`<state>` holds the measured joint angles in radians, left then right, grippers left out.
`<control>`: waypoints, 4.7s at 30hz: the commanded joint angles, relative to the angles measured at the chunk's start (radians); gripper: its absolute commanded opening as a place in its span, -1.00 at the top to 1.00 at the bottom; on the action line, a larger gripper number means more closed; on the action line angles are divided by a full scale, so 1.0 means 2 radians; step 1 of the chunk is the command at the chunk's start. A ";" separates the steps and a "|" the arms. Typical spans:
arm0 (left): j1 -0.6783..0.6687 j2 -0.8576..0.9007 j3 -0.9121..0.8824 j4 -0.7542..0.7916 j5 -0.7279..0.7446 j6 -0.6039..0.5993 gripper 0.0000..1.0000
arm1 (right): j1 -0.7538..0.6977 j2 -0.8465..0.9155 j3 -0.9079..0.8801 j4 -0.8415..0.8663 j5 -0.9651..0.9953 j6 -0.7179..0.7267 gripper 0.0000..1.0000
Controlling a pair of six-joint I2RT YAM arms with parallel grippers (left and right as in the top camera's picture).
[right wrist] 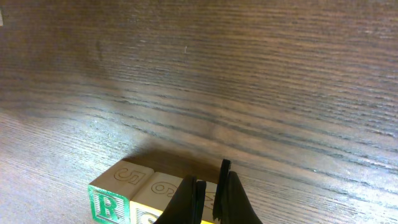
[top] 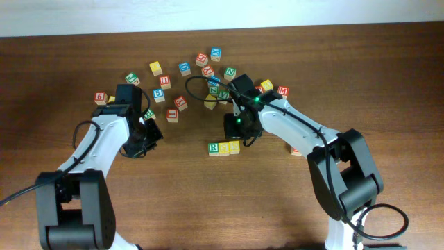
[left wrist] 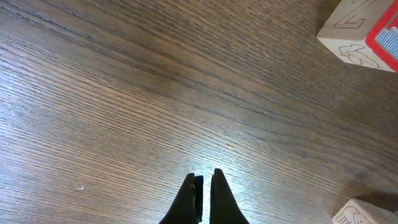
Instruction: Spell out RSS
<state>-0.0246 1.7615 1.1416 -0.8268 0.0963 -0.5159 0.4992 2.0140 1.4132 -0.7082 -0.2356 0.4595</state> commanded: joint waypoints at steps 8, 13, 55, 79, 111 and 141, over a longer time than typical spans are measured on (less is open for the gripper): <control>0.003 -0.007 0.000 -0.002 -0.004 0.003 1.00 | 0.026 0.002 -0.005 -0.008 0.027 0.003 0.92; 0.003 -0.007 0.000 -0.003 -0.004 0.003 1.00 | 0.025 0.002 -0.005 -0.010 0.034 0.003 0.92; -0.149 0.068 0.000 0.093 0.117 0.027 1.00 | -0.045 0.002 -0.054 -0.049 -0.035 0.003 0.92; -0.151 0.068 0.000 0.077 0.148 0.027 1.00 | -0.017 0.002 -0.054 -0.020 -0.064 0.011 0.91; -0.087 -0.317 0.000 -0.108 0.051 0.061 -0.62 | -0.053 -0.385 -0.026 -0.329 0.070 0.023 -0.20; -0.087 -0.336 0.000 -0.169 0.032 0.061 -0.99 | -0.221 -0.763 -0.367 -0.028 -0.003 -0.256 -0.97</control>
<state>-0.2005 1.0973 1.1381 -1.1633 0.1703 -0.4034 0.0711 0.5636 0.7830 -0.8577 -0.1650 0.0235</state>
